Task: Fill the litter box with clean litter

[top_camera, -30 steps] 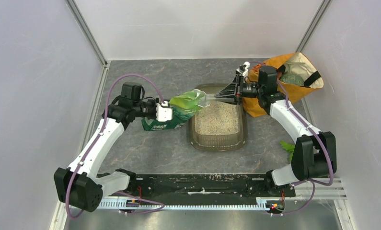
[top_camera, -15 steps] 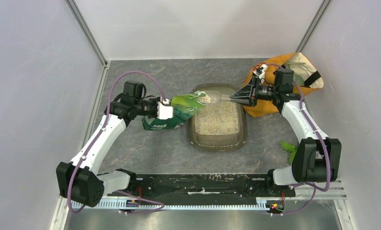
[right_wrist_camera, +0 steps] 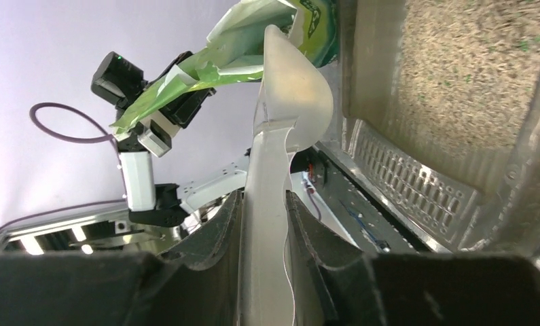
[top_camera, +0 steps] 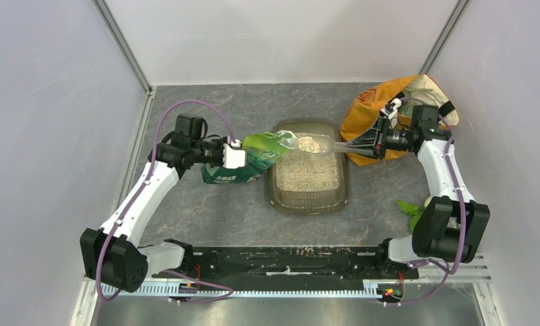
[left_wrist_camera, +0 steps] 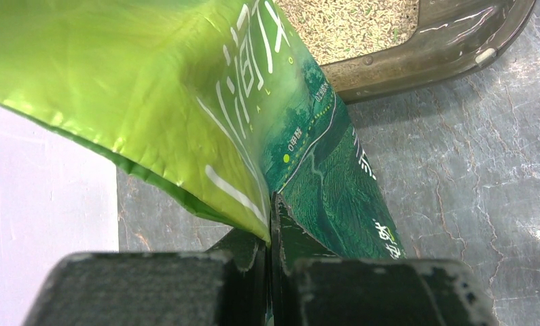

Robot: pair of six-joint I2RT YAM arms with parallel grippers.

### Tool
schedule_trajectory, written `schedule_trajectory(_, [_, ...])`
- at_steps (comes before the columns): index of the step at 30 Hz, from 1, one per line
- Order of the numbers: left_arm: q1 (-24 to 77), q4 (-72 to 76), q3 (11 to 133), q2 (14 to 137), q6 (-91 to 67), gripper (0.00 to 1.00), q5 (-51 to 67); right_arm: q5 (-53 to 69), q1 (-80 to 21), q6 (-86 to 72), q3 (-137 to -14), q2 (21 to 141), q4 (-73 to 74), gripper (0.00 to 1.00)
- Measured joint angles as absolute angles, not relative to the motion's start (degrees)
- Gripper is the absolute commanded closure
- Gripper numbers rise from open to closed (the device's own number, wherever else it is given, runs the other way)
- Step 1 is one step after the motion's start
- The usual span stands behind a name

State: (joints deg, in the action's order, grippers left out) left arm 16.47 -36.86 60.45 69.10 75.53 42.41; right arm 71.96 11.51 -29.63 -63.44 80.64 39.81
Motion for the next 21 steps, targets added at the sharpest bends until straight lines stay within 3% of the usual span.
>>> schedule_trajectory(9, [16.47, -36.91, 60.51, 69.12, 75.53, 0.98, 42.39, 55.75, 10.96, -10.83, -76.38, 81.82, 58.76, 1.0])
schedule_trajectory(21, [16.47, -37.19, 60.53, 69.1, 75.99, 0.98, 42.39, 25.58, -7.14, -1.63, -86.65, 81.36, 62.35, 1.0])
